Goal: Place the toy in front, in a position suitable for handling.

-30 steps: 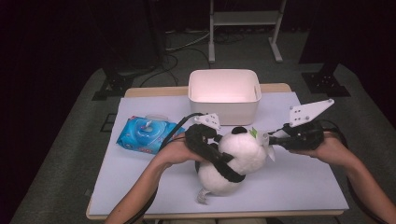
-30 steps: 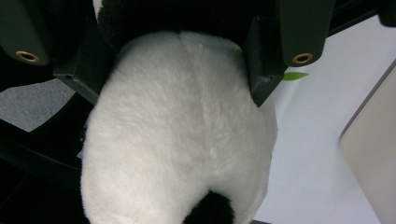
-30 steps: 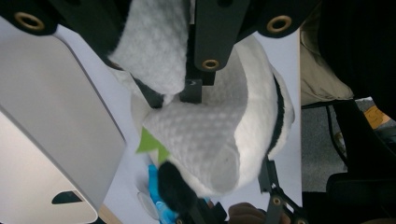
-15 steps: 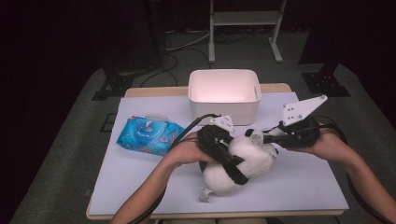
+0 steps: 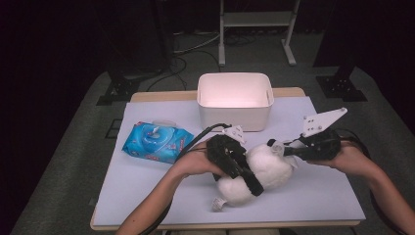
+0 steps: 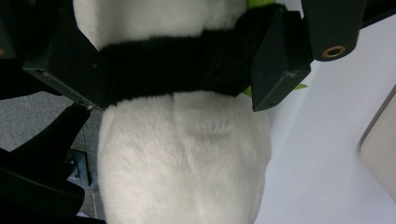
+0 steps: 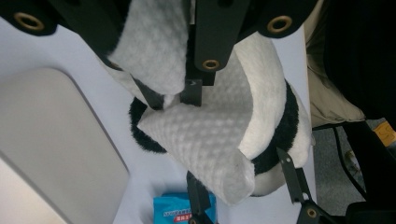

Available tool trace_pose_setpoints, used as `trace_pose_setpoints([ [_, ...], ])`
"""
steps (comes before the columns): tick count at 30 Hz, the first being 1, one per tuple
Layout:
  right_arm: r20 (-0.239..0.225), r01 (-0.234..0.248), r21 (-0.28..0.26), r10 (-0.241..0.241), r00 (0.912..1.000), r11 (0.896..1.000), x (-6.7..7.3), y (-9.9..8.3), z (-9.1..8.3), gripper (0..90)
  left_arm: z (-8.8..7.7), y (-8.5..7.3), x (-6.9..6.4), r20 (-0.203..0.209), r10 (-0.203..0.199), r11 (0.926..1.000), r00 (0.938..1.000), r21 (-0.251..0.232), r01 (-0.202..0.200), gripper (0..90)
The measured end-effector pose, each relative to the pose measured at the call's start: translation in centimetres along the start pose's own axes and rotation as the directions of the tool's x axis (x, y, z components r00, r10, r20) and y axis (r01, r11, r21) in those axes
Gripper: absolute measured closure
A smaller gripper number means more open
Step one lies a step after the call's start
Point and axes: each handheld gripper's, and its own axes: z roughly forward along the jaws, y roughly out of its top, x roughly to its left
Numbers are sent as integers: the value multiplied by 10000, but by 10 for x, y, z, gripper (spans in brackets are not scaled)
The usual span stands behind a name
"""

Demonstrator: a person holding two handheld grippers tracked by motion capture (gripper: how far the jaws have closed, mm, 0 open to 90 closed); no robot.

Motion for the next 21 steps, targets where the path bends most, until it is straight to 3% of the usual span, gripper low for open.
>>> trace_pose_setpoints([
  [6,114,-229,95,228,9997,9997,-1,-12,1,829,-5,-3,-2,-207,19,9998,9998,185,-15,184],
  [11,-95,-842,-15,842,9964,9964,-3,-32,2,831,-7,-9,-3,-208,-85,9997,9997,235,90,173],
  [21,-325,-1175,95,1177,9925,9930,-3,-48,9,833,-5,-10,0,-244,-205,9988,9995,439,216,177],
])
